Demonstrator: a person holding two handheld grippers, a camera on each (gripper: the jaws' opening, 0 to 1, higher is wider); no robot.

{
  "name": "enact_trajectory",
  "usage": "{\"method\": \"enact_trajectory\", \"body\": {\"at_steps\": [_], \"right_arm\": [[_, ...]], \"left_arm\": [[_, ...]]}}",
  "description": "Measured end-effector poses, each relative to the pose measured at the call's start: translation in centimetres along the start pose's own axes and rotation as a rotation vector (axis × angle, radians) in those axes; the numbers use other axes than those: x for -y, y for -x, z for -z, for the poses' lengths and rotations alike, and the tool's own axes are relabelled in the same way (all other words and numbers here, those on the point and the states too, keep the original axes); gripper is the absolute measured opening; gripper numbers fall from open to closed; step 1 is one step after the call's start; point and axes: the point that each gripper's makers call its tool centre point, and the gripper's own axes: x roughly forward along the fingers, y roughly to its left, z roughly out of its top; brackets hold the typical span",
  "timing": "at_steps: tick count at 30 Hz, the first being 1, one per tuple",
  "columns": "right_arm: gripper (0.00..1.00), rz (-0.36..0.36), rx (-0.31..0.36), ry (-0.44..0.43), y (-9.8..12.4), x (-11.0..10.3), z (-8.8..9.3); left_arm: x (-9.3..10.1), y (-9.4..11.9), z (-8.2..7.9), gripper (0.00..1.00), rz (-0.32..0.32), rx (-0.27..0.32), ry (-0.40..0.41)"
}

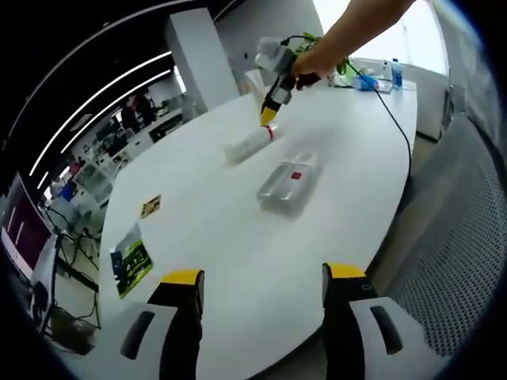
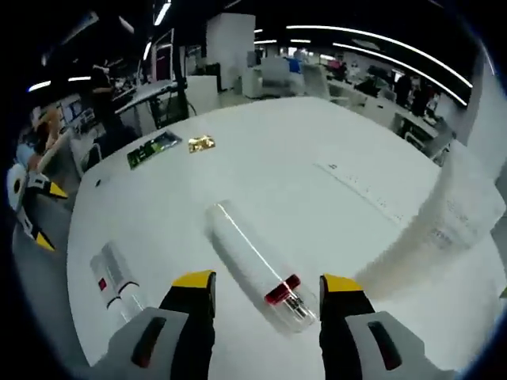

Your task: Arrange the skincare products in the storage area until every visible bottle or jar stands upright without overlapping.

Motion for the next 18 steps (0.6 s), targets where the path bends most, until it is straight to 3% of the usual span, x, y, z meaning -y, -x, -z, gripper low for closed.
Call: {"method": "enact_trajectory", "body": {"at_steps": [4, 9, 18], "right_arm": [[0.49, -0.053, -0.052, 0.062, -1.1, -0.6, -0.3], [0.53, -0.062, -0.091, 0.116, -2.8, -0.2, -0.6], [0.56, -0.103, -0.182, 0.118, -4.6, -0.4, 0.3]], "left_arm": [[-0.1, 0.0, 0.1, 0.62, -0.004, -0.002, 0.001], [-0.2, 0.0, 0.1, 0.61, -0.009, -0.002, -0.001], [-0.2, 0.0, 0.1, 0.63, -0.009, -0.002, -0.001]]}}
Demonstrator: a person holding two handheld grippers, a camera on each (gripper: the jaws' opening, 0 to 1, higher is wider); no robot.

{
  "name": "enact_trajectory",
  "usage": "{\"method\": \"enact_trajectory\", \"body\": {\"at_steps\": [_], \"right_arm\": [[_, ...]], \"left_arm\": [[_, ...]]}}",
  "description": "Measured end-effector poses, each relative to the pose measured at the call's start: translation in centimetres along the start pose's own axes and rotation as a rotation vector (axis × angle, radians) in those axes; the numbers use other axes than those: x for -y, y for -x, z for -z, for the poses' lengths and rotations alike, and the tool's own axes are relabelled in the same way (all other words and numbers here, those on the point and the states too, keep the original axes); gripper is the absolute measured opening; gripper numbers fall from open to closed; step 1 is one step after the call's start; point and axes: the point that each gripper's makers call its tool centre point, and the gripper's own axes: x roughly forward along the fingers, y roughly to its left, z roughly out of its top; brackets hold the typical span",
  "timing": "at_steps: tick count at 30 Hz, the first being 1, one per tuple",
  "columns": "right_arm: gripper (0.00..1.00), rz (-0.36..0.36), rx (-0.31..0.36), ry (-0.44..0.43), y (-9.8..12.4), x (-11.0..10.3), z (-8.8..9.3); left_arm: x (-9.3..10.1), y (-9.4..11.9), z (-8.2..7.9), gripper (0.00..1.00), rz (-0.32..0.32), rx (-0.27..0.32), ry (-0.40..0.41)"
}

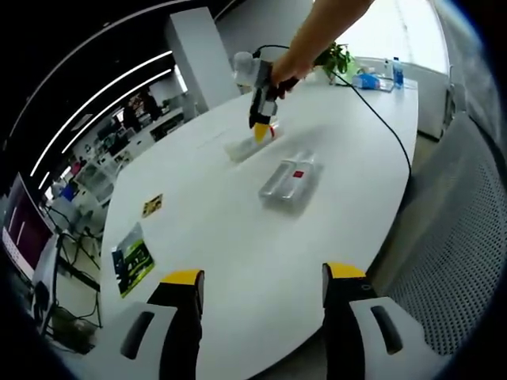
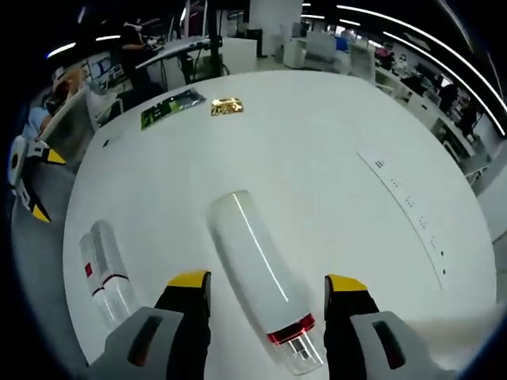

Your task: Arrange the skincare products in the storage area until every visible bottle or jar stands upright without overlapping.

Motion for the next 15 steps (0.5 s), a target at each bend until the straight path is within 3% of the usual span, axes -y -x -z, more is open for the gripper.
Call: {"method": "enact_trajectory", "body": {"at_steps": [7, 15], "right_arm": [[0.56, -0.035, -0.055, 0.008, -0.7, -0.5, 0.7], [0.48, -0.047, -0.095, 0.029, -0.9, -0.6, 1.2]], "left_arm": [[0.0, 0.0, 0.1, 0.63, 0.0, -0.003, -0.002], [0.0, 0.0, 0.2, 0.61, -0.002, -0.006, -0.001]]}}
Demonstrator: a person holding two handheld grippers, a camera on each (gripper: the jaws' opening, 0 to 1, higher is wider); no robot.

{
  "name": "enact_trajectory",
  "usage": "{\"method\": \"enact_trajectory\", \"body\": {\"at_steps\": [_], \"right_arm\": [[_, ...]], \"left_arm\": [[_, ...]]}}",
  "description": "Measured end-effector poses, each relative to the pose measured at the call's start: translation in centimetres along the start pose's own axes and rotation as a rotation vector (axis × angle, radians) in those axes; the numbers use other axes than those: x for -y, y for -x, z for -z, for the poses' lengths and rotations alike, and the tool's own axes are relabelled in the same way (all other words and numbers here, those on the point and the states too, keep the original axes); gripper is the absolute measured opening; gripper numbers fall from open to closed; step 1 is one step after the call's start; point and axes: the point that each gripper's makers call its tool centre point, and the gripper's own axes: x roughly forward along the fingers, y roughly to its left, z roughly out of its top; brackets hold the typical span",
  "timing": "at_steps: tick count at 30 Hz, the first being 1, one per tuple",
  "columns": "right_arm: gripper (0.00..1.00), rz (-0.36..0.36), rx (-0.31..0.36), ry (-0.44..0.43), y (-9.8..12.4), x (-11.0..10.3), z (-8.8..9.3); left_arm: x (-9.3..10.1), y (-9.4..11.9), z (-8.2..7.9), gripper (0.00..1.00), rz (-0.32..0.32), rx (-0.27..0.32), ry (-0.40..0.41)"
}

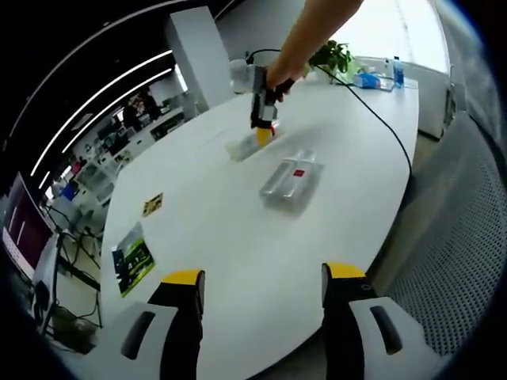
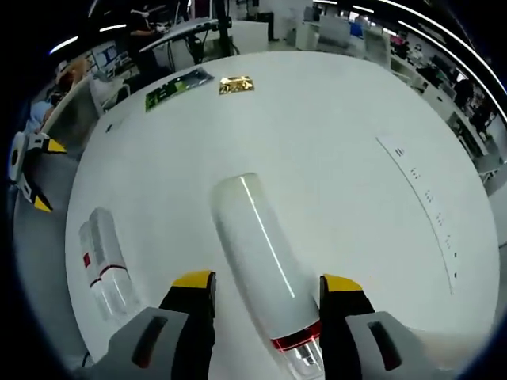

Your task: Arrange the skincare products in the storage area until every visible bottle or jar stands upright without overlapping.

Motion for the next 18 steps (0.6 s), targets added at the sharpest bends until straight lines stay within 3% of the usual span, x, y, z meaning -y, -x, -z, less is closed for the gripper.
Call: {"method": "enact_trajectory", "body": {"at_steps": [9, 10, 18], "right_arm": [[0.28, -0.027, -0.06, 0.001, -0.4, -0.6, 1.2], [0.29, -0.016, -0.035, 0.004, -0.4, -0.6, 0.8], [0.26, -0.003, -0.053, 0.027, -0.3, -0.8, 0.9]], "left_arm": [[-0.1, 0.0, 0.0, 0.59, -0.004, 0.001, 0.002], [-0.1, 0.0, 0.0, 0.59, -0.005, 0.002, 0.002], [-0.1, 0.0, 0.1, 0.57, -0.006, 0.001, 0.0]]}}
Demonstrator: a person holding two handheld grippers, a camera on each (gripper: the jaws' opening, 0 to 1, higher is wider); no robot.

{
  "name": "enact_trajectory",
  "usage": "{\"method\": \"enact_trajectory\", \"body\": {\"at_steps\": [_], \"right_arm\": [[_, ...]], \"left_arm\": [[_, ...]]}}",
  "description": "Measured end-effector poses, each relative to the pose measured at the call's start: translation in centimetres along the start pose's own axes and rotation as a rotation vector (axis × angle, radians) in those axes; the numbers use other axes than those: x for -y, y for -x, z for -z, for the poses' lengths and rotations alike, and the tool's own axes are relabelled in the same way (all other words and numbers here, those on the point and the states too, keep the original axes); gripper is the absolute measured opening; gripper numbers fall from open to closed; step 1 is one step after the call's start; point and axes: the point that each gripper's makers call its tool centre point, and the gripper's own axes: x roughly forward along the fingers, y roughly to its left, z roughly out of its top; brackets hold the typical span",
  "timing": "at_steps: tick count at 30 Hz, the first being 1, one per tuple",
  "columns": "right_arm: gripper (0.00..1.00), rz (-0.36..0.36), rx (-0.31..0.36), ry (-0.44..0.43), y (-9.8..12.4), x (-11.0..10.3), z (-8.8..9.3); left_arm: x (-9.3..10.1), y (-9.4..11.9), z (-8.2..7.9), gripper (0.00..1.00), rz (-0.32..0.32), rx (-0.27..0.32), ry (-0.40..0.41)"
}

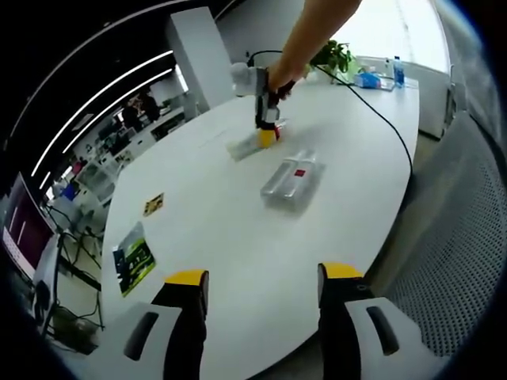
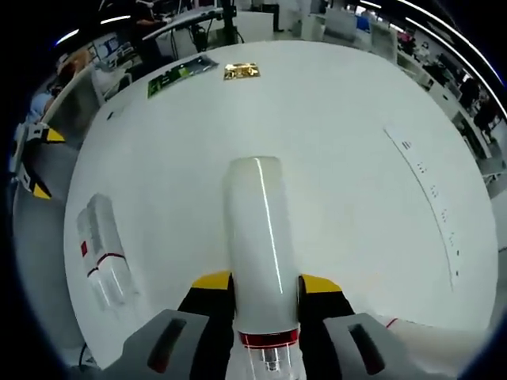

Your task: Arrange the skincare products in the storage area until every visible bottle or jar stands upright without overlapping.

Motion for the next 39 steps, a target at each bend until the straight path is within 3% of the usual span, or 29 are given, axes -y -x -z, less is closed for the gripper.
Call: {"method": "enact_trajectory", "body": {"at_steps": [9, 18, 20, 26, 39], "right_arm": [[0.24, 0.018, -0.025, -0.035, 0.0, 0.1, 0.1], [0.22, -0.008, -0.036, -0.19, 0.0, -0.3, -0.1], [0.22, -0.023, -0.026, -0.257, 0.1, -0.6, -0.3], [0.22, -0.119, 0.01, -0.577, 0.6, -1.7, -1.2], [0.21, -0.245, 0.134, -0.929, 2.4, -3.6, -2.7]], "left_arm": [[-0.1, 0.0, 0.0, 0.55, -0.004, 0.001, -0.001], [-0.2, 0.1, 0.0, 0.54, -0.009, 0.004, -0.003], [-0.2, 0.1, 0.0, 0.54, -0.01, 0.004, -0.004], [-0.3, 0.1, -0.1, 0.53, -0.013, 0.007, -0.007], [-0.3, 0.2, -0.2, 0.52, -0.017, 0.011, -0.011]]}}
